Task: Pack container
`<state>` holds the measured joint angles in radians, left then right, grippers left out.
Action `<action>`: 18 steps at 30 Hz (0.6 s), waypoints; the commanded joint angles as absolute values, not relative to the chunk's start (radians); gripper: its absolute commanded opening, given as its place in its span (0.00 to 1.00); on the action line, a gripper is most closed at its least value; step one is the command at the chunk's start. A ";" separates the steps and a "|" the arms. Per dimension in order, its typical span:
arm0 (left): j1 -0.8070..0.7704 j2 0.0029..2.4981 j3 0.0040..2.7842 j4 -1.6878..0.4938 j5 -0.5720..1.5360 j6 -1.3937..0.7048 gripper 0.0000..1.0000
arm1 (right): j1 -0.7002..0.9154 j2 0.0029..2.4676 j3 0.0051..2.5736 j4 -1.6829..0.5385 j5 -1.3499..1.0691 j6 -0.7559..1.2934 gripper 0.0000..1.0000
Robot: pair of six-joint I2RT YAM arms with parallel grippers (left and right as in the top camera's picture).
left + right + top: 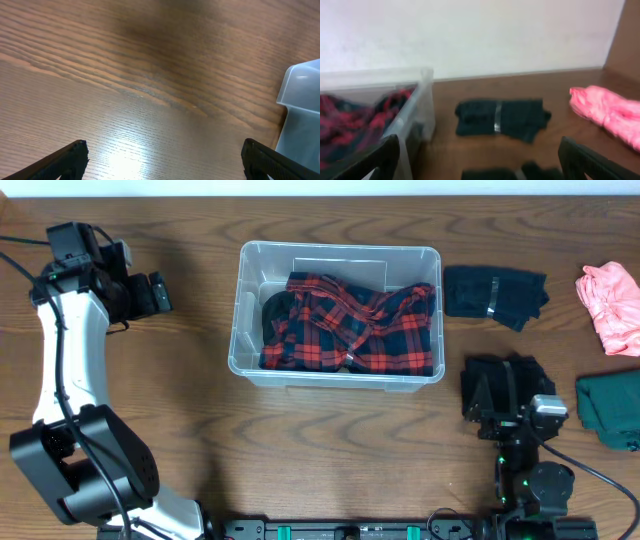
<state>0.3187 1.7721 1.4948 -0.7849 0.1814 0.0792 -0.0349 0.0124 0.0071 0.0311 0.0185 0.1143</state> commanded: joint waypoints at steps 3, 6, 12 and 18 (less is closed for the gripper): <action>0.319 1.784 1.496 -0.785 0.191 0.086 0.98 | -0.032 0.007 0.031 0.131 -0.026 0.167 0.99; 0.319 1.784 1.496 -0.785 0.191 0.086 0.98 | -0.039 0.038 0.119 0.101 -0.022 0.171 0.99; 0.319 1.784 1.496 -0.784 0.191 0.086 0.98 | -0.080 0.322 0.436 -0.058 -0.005 0.167 0.99; 0.319 1.784 1.496 -0.784 0.191 0.086 0.98 | -0.146 0.796 0.811 -0.257 -0.050 0.167 0.99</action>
